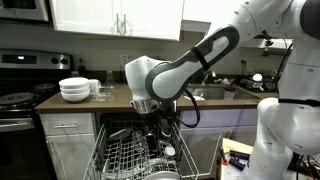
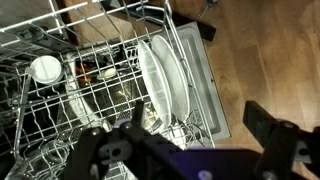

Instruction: Pick up the plate from the kitchen plates holder and put it on top of the other plate on the shelf

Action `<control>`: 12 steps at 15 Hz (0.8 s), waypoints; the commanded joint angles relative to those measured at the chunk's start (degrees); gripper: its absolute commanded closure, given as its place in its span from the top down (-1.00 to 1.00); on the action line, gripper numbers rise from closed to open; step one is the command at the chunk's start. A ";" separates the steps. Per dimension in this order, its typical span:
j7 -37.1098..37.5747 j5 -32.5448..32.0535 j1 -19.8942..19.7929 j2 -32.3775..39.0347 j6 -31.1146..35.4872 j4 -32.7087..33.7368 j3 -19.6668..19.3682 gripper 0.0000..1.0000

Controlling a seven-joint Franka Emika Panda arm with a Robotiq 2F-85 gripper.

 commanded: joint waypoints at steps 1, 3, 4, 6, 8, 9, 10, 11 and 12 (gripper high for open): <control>0.63 -1.33 -0.04 1.70 0.60 0.43 -0.25 1.00; -0.99 -1.92 -0.30 4.69 1.97 0.82 -0.64 1.00; -1.42 -2.21 -0.35 5.87 2.54 0.97 -0.84 1.00; -2.43 -3.18 -0.43 8.27 5.03 0.95 -1.30 1.00; -4.04 -4.04 -0.47 10.73 8.02 0.97 -1.66 1.00; -4.88 -4.36 -0.50 12.04 9.41 1.01 -1.80 1.00; -5.78 -4.73 -0.50 13.27 10.98 1.05 -1.92 1.00; -6.26 -5.64 -0.41 14.33 12.66 0.97 -2.06 1.00; -6.53 -6.59 -0.34 15.36 14.44 0.90 -2.25 1.00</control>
